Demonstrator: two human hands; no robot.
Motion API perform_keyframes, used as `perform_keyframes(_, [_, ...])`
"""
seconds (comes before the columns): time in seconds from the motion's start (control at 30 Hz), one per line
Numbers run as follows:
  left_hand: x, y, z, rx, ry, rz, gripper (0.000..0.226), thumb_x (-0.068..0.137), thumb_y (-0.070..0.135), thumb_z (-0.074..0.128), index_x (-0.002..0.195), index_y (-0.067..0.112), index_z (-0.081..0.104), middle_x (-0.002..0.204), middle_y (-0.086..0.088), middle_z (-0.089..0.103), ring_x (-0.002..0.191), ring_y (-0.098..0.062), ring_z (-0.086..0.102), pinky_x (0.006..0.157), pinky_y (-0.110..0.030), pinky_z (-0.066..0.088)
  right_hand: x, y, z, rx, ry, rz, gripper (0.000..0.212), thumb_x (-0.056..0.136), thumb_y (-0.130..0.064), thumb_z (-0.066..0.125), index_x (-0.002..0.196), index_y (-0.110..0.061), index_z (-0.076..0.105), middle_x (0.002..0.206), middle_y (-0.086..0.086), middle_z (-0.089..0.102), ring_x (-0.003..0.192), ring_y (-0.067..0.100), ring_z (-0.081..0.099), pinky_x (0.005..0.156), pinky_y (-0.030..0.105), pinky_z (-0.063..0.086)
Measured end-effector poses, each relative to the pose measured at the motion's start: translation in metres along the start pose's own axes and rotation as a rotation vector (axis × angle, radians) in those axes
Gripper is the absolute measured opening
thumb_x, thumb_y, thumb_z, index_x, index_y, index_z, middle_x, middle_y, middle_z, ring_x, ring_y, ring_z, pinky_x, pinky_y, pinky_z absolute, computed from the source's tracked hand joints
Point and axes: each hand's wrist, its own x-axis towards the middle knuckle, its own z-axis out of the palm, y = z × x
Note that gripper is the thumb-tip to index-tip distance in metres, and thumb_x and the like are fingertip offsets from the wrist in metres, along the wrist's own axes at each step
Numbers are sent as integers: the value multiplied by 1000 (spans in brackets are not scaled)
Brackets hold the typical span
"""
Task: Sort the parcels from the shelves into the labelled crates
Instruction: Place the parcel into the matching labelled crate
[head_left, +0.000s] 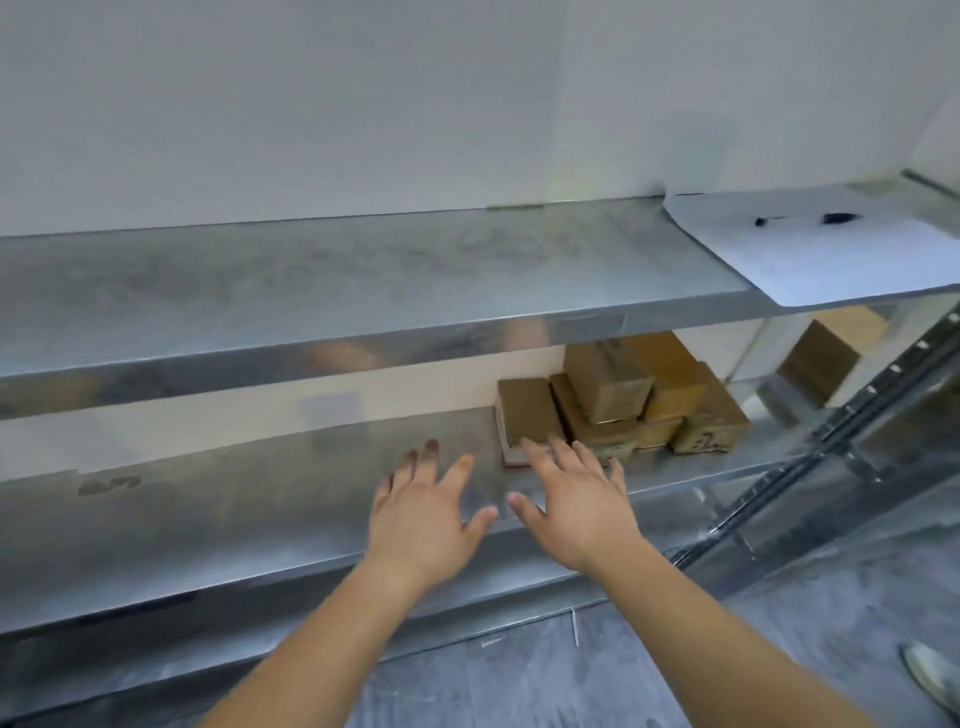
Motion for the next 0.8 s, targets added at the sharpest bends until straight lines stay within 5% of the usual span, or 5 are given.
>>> perform_keyframes(0.2, [71, 20, 20, -124, -213, 59, 75, 95, 60, 49, 157, 49, 9, 168, -10, 10, 152, -36, 16, 122, -47, 25, 47, 28, 10, -24, -66, -26, 76, 95, -68, 33, 160, -30, 19, 161, 7, 36, 153, 35, 13, 124, 48, 16])
perform_keyframes(0.5, [135, 48, 63, -228, -298, -15, 87, 89, 42, 63, 159, 38, 12, 166, -9, 22, 148, -36, 26, 118, -40, 30, 95, 58, 33, -48, -162, -140, 78, 98, -52, 46, 163, -26, 11, 169, 17, 8, 157, 31, -5, 125, 46, 10])
perform_keyframes(0.6, [136, 56, 79, -349, -206, -25, 71, 86, 26, 63, 151, 29, 34, 147, -5, 51, 128, -32, 51, 99, -31, 43, 96, 64, 42, 21, -103, -164, 64, 99, -45, 44, 156, -21, 31, 162, 16, 24, 154, 34, 10, 123, 46, 22])
perform_keyframes(0.7, [126, 59, 88, -471, -41, -30, 46, 85, 16, 60, 130, 20, 55, 117, -6, 70, 102, -28, 65, 79, -29, 48, 94, 66, 50, 67, -32, -211, 44, 97, -39, 40, 124, -13, 63, 132, 17, 49, 131, 39, 42, 109, 48, 40])
perform_keyframes(0.8, [111, 63, 91, -492, 74, -87, 21, 88, 29, 54, 100, 14, 64, 91, -7, 71, 87, -28, 66, 71, -38, 48, 88, 66, 54, 147, -2, -234, 33, 100, -33, 40, 115, -15, 63, 123, 15, 52, 111, 41, 55, 96, 44, 45])
